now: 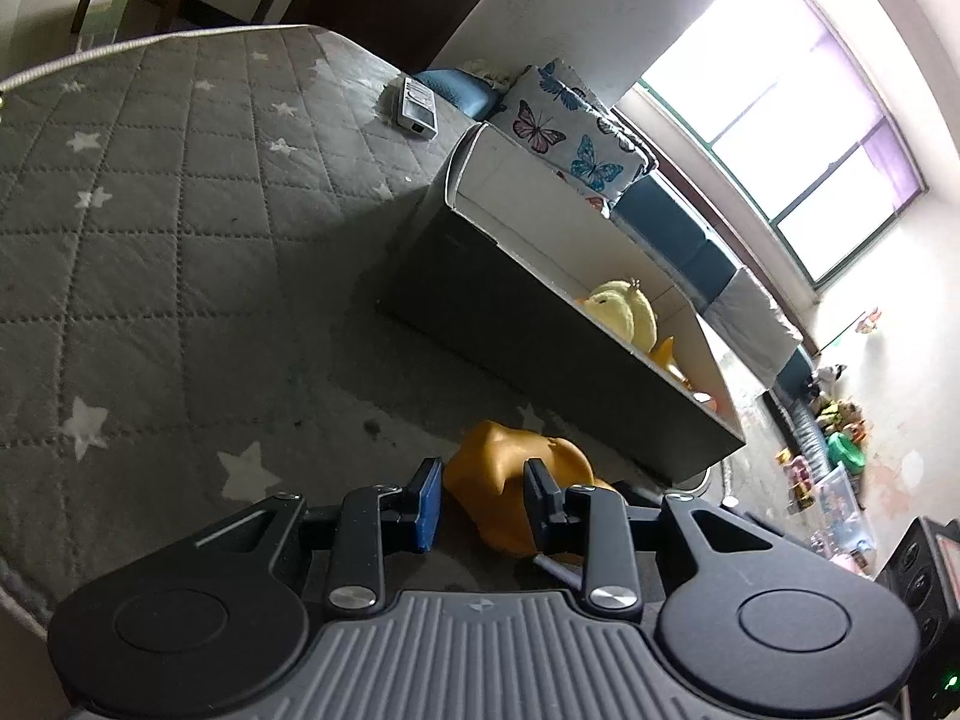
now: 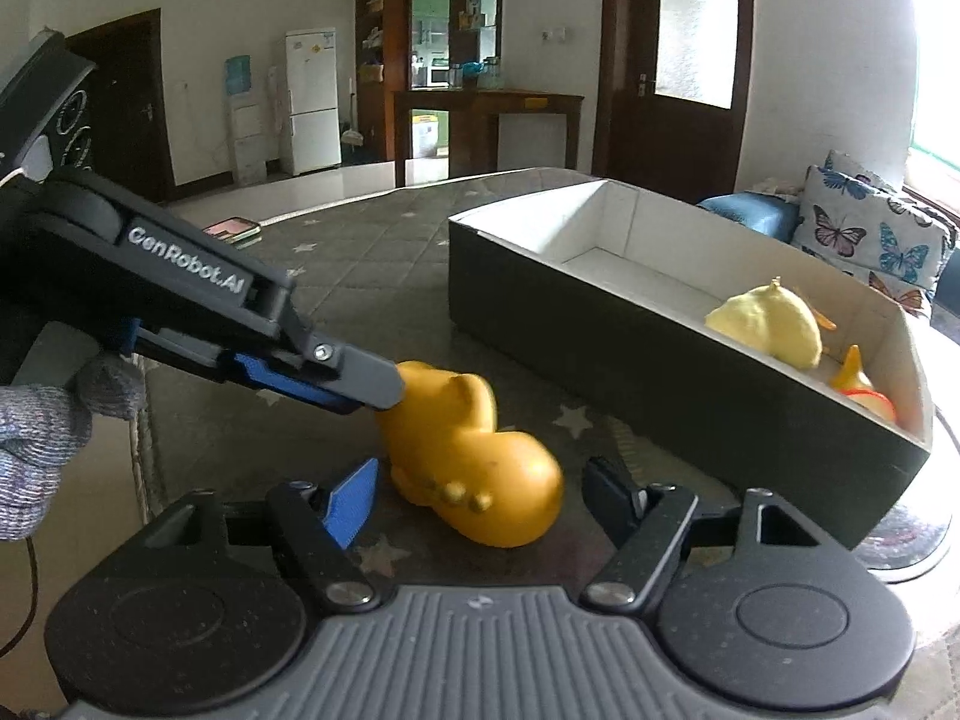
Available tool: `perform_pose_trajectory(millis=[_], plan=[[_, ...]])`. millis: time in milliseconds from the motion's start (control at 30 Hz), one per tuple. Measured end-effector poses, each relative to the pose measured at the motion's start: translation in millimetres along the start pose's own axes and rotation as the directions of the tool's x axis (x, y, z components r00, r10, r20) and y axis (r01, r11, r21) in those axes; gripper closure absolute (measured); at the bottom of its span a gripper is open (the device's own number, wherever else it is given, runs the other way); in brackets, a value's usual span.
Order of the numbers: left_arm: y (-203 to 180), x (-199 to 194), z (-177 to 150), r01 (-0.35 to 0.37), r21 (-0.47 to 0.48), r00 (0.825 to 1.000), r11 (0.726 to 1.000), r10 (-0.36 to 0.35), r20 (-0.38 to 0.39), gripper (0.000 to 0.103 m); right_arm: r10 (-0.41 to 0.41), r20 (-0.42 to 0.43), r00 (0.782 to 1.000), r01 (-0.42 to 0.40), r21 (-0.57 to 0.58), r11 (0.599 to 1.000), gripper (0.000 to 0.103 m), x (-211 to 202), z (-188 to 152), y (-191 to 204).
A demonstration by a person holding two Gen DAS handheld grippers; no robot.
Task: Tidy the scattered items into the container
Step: 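Close the left gripper on the large orange-yellow rubber toy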
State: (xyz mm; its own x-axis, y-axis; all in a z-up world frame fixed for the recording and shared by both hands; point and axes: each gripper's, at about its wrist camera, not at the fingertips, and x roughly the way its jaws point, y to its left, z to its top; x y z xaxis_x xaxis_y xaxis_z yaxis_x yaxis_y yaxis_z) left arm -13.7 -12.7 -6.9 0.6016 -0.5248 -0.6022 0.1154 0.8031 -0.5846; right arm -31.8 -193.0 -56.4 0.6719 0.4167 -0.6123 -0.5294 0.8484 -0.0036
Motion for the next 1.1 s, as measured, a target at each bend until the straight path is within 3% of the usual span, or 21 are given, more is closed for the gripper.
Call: perform_pose_trajectory(millis=[267,567,800,900,1100], plan=[[6,5,5,0.049,-0.043,0.999,0.998,-0.049,0.0,0.069,-0.013,-0.017,1.0,0.013,0.0,1.0,0.039,-1,-2,0],[22,7,8,0.084,-0.129,0.996,0.988,-0.084,0.007,0.066,0.01,-0.029,1.0,-0.011,-0.063,0.998,0.039,-2,-1,9],[29,6,9,0.104,-0.18,0.995,0.978,-0.103,0.014,0.066,-0.026,-0.029,0.999,0.024,-0.065,0.998,0.04,11,4,5],[32,4,11,0.123,-0.201,0.992,0.972,-0.12,0.03,0.066,-0.017,-0.037,0.999,0.014,-0.073,0.997,0.046,16,6,4],[32,8,11,0.106,-0.213,0.994,0.971,-0.104,0.018,0.065,-0.018,-0.042,0.999,0.014,-0.089,0.996,0.049,20,5,8]])
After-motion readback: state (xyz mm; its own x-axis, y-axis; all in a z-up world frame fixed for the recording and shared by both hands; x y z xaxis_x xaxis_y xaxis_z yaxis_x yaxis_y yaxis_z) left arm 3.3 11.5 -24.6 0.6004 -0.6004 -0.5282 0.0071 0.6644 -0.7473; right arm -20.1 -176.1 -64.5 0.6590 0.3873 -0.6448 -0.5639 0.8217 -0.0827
